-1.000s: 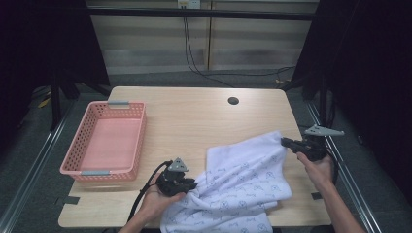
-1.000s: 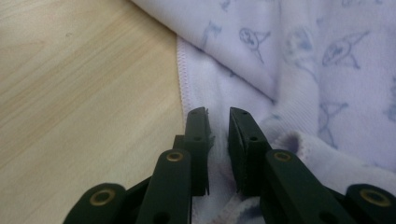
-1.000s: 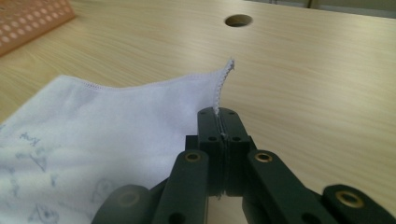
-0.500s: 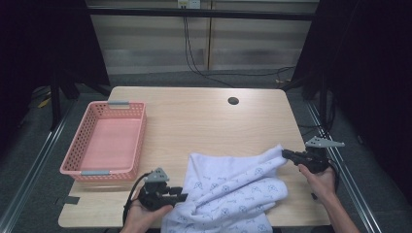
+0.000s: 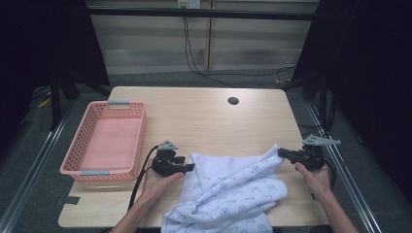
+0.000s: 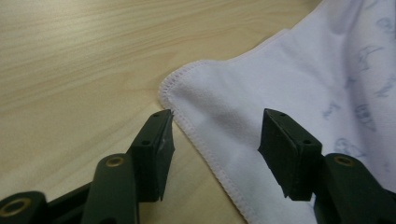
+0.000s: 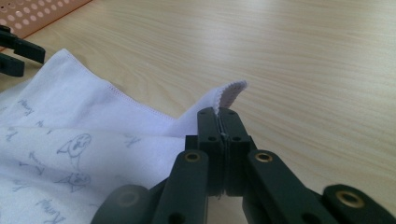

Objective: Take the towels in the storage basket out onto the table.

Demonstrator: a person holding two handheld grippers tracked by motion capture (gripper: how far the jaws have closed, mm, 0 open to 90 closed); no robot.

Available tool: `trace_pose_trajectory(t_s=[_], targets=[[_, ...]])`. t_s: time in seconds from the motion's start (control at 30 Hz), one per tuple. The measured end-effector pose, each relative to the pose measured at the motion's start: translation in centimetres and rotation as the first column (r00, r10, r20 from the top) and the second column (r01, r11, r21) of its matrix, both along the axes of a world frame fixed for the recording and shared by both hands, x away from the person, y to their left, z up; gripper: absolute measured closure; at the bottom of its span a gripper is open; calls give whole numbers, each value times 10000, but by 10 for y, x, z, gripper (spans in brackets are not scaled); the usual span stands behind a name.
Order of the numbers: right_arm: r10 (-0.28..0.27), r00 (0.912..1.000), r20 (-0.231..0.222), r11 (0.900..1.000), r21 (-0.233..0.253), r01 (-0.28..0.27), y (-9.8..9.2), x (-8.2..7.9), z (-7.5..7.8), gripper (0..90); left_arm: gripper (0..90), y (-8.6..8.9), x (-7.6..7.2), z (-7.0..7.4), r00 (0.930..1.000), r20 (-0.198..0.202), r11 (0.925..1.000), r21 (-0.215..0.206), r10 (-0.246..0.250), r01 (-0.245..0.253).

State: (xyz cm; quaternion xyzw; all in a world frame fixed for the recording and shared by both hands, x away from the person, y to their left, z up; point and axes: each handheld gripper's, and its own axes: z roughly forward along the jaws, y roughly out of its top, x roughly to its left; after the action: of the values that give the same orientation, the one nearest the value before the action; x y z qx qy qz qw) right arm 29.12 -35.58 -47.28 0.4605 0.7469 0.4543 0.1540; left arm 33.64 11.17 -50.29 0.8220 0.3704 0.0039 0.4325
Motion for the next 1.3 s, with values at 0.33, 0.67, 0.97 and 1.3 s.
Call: trace_pose_trajectory(t_s=[0.33, 0.67, 0.97, 1.3], targets=[[207, 9997, -97, 9997, 92, -206, 2, -1, -1, 892, 407, -18, 1, -4, 9992, 357, 9996, 193, -205, 198], [436, 9990, -59, 9980, 458, -433, 4, -4, 3, 892, 855, -31, -4, -1, 9946, 300, 9944, 383, -993, 982], [536, 9947, 882, 9913, 1149, -636, 7, -8, 35, 893, 858, 21, -3, 59, 9847, 1698, 9931, -1152, 393, -198], [197, 9680, 2502, 9841, 1659, -629, 12, 20, 102, 893, 857, 48, 16, 138, 9392, 3221, 9867, -1440, 1192, -758]])
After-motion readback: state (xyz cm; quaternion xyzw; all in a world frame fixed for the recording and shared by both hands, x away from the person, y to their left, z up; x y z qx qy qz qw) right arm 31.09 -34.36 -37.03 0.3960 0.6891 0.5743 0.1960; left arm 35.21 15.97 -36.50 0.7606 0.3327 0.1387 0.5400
